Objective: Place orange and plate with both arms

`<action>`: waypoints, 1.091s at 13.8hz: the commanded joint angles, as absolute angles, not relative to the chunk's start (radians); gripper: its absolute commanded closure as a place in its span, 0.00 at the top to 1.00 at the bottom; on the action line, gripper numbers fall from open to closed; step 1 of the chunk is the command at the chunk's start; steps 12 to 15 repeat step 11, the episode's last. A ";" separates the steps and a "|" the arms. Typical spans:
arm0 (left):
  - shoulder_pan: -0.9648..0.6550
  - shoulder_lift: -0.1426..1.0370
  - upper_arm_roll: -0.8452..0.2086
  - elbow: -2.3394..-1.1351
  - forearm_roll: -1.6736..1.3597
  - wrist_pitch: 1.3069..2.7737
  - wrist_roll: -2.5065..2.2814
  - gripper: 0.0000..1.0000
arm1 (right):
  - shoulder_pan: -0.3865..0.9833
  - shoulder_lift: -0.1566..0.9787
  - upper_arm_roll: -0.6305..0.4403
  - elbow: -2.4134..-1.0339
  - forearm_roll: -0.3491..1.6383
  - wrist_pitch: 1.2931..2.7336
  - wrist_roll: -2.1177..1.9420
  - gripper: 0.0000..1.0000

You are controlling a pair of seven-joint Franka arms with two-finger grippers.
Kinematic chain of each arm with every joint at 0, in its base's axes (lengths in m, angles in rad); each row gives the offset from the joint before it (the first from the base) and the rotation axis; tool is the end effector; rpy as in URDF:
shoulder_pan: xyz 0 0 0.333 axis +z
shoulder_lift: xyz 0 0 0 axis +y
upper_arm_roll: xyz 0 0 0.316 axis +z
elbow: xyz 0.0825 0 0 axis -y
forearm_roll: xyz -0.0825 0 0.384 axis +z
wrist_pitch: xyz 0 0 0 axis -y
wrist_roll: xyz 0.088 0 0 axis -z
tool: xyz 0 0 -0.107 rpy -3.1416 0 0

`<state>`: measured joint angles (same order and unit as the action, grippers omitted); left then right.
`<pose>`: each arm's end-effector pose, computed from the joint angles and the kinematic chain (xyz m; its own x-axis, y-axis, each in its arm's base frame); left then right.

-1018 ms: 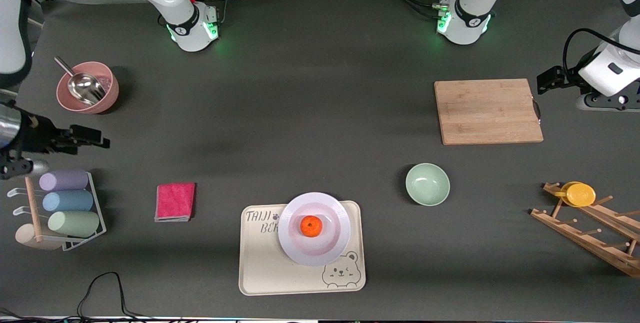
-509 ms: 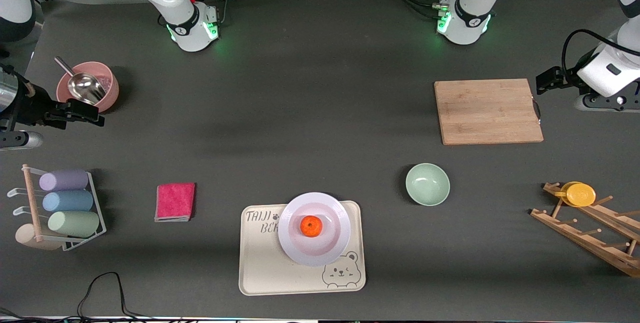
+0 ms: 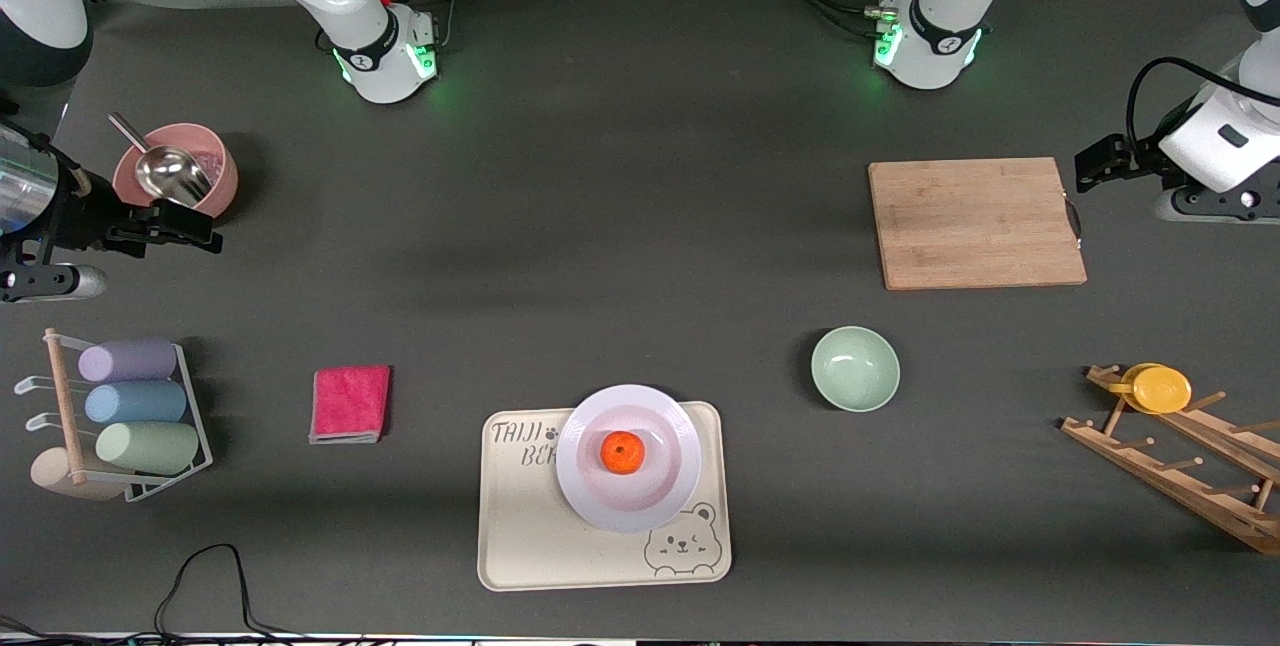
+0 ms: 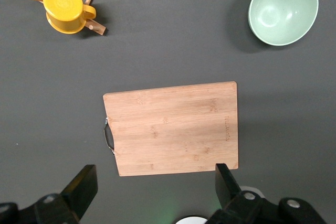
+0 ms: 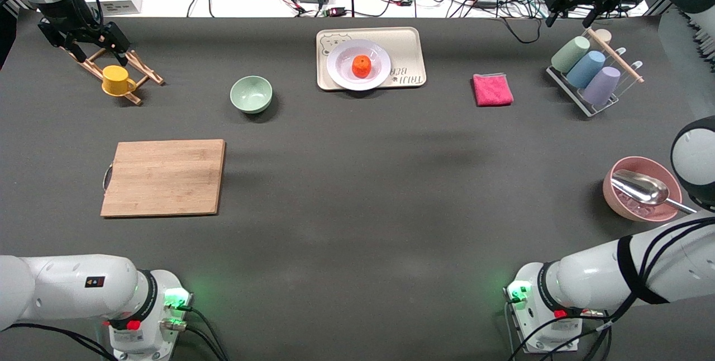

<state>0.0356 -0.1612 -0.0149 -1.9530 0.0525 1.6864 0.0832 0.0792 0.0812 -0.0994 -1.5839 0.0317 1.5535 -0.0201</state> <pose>0.4995 0.0150 0.5389 0.9917 -0.0681 -0.1095 -0.0733 -0.9963 -0.0446 0.5734 -0.0060 0.5714 0.9939 0.0000 -0.1105 -0.0029 -0.9997 -0.0257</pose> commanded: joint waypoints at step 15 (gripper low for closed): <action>0.034 -0.169 -0.031 -1.936 0.060 1.686 0.092 1.00 | 0.087 0.064 -0.103 -1.594 -0.025 1.562 0.014 1.00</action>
